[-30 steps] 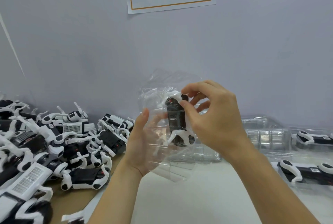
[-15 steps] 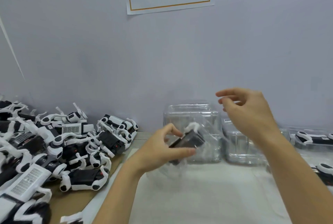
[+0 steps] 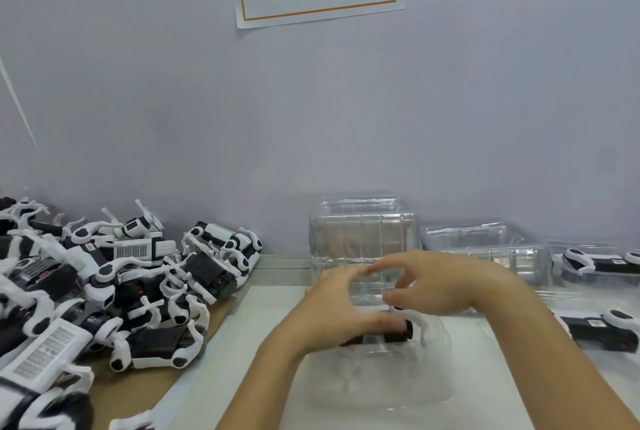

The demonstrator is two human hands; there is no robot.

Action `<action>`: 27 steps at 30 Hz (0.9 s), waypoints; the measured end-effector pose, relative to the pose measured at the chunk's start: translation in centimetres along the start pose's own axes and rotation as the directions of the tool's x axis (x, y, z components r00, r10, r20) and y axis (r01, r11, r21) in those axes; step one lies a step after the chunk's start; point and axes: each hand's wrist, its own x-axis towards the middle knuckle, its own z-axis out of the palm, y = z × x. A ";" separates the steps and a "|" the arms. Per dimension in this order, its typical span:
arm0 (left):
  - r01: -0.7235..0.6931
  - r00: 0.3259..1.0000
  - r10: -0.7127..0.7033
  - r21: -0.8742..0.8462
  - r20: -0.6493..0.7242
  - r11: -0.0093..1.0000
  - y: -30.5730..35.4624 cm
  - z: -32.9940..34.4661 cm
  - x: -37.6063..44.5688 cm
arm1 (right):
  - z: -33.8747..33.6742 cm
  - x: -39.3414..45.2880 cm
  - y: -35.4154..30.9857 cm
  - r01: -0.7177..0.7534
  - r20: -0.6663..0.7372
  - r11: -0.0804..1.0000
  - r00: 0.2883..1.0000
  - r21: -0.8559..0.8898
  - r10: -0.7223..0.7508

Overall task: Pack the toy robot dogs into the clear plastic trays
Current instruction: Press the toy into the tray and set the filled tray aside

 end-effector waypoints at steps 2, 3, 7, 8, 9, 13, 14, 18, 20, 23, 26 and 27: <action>-0.012 0.984 -0.007 -0.102 -0.179 0.995 -0.6 -0.7 0.4 | 0.0 -0.1 0.1 -0.058 0.026 0.995 0.998 -0.076 0.060; 0.007 0.953 -0.041 -0.114 -0.300 0.993 -0.8 -1.1 0.6 | 0.0 -0.1 0.2 -0.087 0.030 0.991 0.995 -0.098 0.090; 0.346 0.789 -0.317 -0.045 -0.526 0.937 -2.6 -2.8 0.7 | -0.1 -0.1 0.5 -0.145 0.044 0.979 0.987 -0.145 0.152; 0.415 0.784 -0.380 -0.042 -0.491 0.909 -2.9 -3.0 0.4 | -0.1 0.0 0.6 -0.158 0.041 0.976 0.985 -0.148 0.165; 0.450 0.789 -0.434 -0.071 -0.434 0.890 -3.0 -3.1 0.2 | 0.0 0.0 0.6 -0.170 0.033 0.974 0.984 -0.147 0.176; 0.465 0.830 -0.524 -0.283 -0.188 0.839 -2.3 -2.8 -0.2 | 0.3 0.5 0.7 -0.155 -0.060 0.984 0.987 -0.091 0.149; 0.454 0.846 -0.514 -0.311 -0.144 0.835 -2.0 -2.6 -0.2 | 0.4 0.7 0.4 -0.120 -0.100 0.992 0.988 -0.047 0.115; 0.370 0.925 -0.364 -0.461 0.105 0.807 -1.8 -2.3 -0.1 | 1.4 1.5 -1.9 0.091 -0.236 0.990 0.970 0.111 -0.063; 0.348 0.935 -0.249 -0.533 0.251 0.771 -1.7 -2.1 -0.2 | 2.2 2.0 -3.2 0.173 -0.266 0.973 0.956 0.154 -0.127; 0.331 0.940 -0.217 -0.537 0.264 0.776 -1.8 -1.9 -0.2 | 3.4 2.6 -4.5 0.211 -0.264 0.963 0.951 0.165 -0.163; 0.337 0.940 -0.305 -0.538 0.150 0.773 -2.6 -2.5 -0.1 | 4.4 3.0 -5.0 0.187 -0.249 0.970 0.958 0.156 -0.144; 0.348 0.930 -0.351 -0.554 0.104 0.757 -3.0 -2.7 -0.1 | 4.8 3.0 -5.0 0.174 -0.232 0.971 0.963 0.161 -0.134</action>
